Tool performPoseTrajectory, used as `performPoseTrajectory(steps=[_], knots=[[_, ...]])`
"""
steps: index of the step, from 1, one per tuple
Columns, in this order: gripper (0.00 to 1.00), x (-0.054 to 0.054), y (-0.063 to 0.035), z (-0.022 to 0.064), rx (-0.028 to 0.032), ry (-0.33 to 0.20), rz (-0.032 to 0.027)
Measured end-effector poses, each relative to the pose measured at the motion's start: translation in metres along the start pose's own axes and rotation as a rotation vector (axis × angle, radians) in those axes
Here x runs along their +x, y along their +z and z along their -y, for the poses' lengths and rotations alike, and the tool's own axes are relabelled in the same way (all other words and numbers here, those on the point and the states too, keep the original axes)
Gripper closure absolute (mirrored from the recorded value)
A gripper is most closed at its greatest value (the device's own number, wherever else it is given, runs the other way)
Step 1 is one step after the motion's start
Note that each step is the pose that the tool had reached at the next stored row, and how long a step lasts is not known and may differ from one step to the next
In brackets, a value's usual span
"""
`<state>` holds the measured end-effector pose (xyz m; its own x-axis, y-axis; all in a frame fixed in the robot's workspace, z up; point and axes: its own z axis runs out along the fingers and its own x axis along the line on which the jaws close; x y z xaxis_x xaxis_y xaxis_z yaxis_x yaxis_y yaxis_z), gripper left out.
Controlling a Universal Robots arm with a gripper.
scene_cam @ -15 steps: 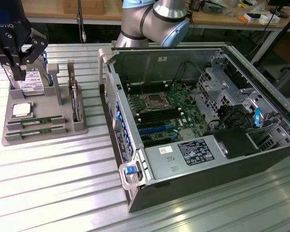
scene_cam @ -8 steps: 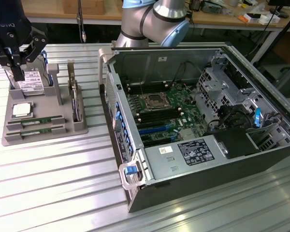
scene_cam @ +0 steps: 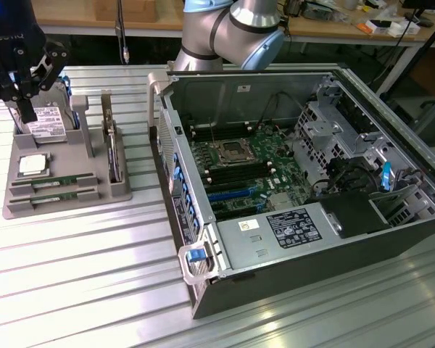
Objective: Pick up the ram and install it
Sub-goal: 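Pick up the ram and move it above insertion slot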
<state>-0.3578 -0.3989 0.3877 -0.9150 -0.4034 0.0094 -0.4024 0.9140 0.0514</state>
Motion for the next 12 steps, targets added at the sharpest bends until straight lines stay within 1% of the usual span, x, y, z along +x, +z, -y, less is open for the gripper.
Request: performPoseTrajectory(steps=[3,5,8,11,12], knots=[[0.90,0.0000,0.0000,0.0000,0.0008,-0.088,-0.0044],[0.90,0.0000,0.0000,0.0000,0.0014,-0.157,-0.0080],[0.90,-0.0001,0.0000,0.0000,0.0019,-0.211,-0.0108],[0.90,-0.0001,0.0000,0.0001,0.0030,-0.323,-0.0165],[0.90,-0.0001,0.0001,0.0001,0.0031,-0.335,-0.0172]])
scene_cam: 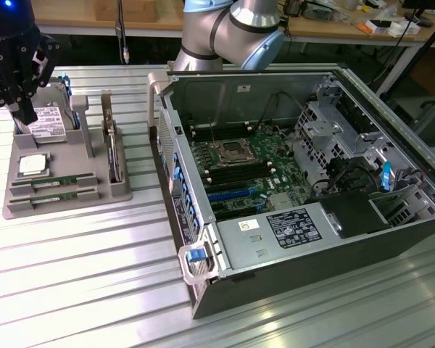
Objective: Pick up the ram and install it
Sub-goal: 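Pick up the ram and move it above insertion slot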
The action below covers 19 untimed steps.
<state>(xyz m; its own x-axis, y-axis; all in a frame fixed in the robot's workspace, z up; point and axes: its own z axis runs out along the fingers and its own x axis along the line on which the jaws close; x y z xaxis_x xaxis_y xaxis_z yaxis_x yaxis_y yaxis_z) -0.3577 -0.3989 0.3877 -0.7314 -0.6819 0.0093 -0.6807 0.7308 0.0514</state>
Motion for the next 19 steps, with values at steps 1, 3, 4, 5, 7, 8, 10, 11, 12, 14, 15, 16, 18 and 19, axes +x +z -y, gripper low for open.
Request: performPoseTrajectory(steps=[1,3,4,5,7,8,10,11,12,14,15,16,18,19], knots=[[0.90,0.0000,0.0000,0.0000,0.0001,-0.013,-0.0007],[0.90,0.0000,0.0000,0.0000,0.0003,-0.035,-0.0018],[0.90,0.0000,0.0000,0.0000,0.0005,-0.055,-0.0029],[0.90,0.0000,0.0000,0.0000,0.0006,-0.067,-0.0035],[0.90,0.0000,0.0000,0.0000,0.0009,-0.094,-0.0049],[0.90,0.0000,0.0000,0.0000,0.0010,-0.106,-0.0055],[0.90,0.0000,0.0000,0.0000,0.0013,-0.132,-0.0068],[0.90,0.0000,0.0001,0.0000,0.0014,-0.151,-0.0078],[0.90,-0.0001,0.0000,0.0000,0.0017,-0.180,-0.0093],[0.90,-0.0001,0.0001,0.0001,0.0019,-0.206,-0.0107],[0.90,-0.0001,0.0001,0.0001,0.0021,-0.224,-0.0116],[0.90,-0.0001,0.0001,0.0001,0.0022,-0.234,-0.0120],[0.90,-0.0001,0.0001,0.0001,0.0025,-0.259,-0.0133],[0.90,-0.0001,0.0001,0.0001,0.0025,-0.270,-0.0139]])
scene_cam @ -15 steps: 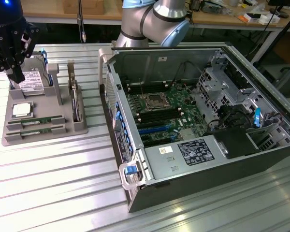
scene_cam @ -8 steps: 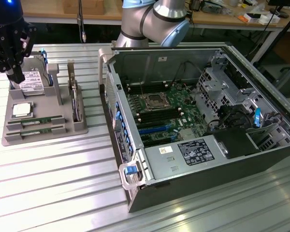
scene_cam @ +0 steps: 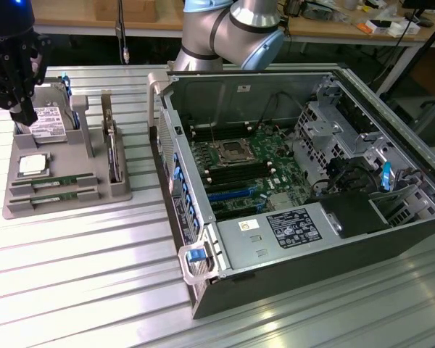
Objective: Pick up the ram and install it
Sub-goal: 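Pick up the ram and move it above insertion slot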
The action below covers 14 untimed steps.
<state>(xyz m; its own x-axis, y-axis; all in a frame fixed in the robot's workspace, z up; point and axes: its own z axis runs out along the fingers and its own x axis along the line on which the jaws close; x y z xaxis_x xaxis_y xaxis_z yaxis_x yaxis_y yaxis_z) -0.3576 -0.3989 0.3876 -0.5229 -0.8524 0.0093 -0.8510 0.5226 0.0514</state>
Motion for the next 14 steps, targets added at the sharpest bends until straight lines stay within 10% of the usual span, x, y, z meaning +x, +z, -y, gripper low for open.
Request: performPoseTrajectory(steps=[14], knots=[[0.90,0.0000,0.0000,0.0000,0.0022,-0.235,-0.0121]])
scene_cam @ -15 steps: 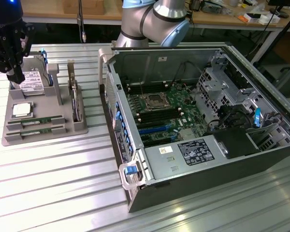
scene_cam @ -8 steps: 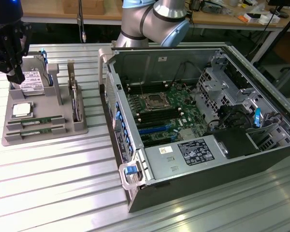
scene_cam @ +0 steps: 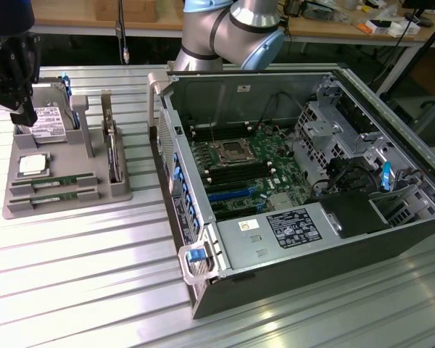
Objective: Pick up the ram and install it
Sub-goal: 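Pick up the ram and move it above insertion slot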
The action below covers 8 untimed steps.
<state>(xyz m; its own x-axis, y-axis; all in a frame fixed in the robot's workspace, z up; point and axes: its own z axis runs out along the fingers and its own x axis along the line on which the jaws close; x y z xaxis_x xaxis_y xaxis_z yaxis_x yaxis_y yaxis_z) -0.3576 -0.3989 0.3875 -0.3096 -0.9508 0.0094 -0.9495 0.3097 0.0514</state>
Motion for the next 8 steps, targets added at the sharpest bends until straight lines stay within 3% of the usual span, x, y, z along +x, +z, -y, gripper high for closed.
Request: performPoseTrajectory(steps=[8], knots=[[0.90,0.0000,0.0000,0.0000,0.0014,-0.148,-0.0076]])
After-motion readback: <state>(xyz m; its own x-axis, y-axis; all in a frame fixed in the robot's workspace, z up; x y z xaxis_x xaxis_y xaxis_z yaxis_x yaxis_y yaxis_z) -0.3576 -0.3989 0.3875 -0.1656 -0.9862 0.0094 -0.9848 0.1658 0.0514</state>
